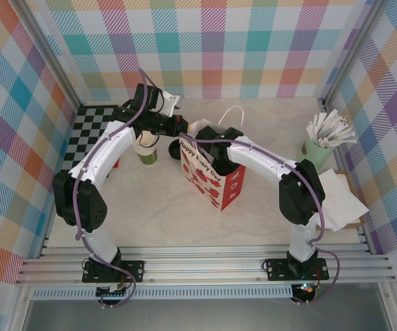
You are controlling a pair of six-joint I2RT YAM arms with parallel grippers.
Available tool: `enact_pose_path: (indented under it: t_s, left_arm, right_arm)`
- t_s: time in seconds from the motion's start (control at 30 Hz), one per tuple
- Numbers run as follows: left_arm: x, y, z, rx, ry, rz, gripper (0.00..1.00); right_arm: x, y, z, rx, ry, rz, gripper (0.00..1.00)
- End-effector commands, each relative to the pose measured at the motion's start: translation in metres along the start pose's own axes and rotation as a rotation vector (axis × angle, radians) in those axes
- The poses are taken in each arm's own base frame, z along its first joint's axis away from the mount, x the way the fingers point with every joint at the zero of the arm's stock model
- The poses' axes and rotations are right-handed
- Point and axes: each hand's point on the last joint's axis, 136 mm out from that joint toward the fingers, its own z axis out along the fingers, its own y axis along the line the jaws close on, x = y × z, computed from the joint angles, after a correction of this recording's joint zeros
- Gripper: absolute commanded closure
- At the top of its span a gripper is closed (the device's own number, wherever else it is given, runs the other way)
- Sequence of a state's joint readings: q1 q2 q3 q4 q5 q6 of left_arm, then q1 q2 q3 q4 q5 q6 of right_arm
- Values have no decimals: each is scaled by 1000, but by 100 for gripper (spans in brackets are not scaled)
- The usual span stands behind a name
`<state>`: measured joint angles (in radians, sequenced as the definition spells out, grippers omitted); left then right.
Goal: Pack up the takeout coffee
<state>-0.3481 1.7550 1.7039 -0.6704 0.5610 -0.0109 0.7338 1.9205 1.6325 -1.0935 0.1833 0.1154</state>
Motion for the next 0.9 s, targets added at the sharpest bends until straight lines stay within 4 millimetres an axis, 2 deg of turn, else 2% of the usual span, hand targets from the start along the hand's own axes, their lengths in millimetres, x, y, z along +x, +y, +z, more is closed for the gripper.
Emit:
enact_pose_path:
  t_s: [0.0, 0.13, 0.2, 0.6, 0.87]
  left_arm:
    - [9, 4, 6, 9, 35, -17, 100]
    - [9, 3, 6, 14, 40, -15, 100]
    - [9, 3, 6, 17, 42, -15, 100]
    - [8, -7, 4, 33, 46, 17, 100]
    - [7, -6, 3, 25, 51, 16, 100]
  right_arm:
    - [0, -7, -9, 30, -8, 10, 43]
    - [0, -4, -13, 11, -16, 26, 32]
    - [-2, -4, -17, 7, -27, 30, 30]
    - [-15, -6, -44, 9, -82, 43, 21]
    - [-13, -4, -48, -3, -70, 37, 18]
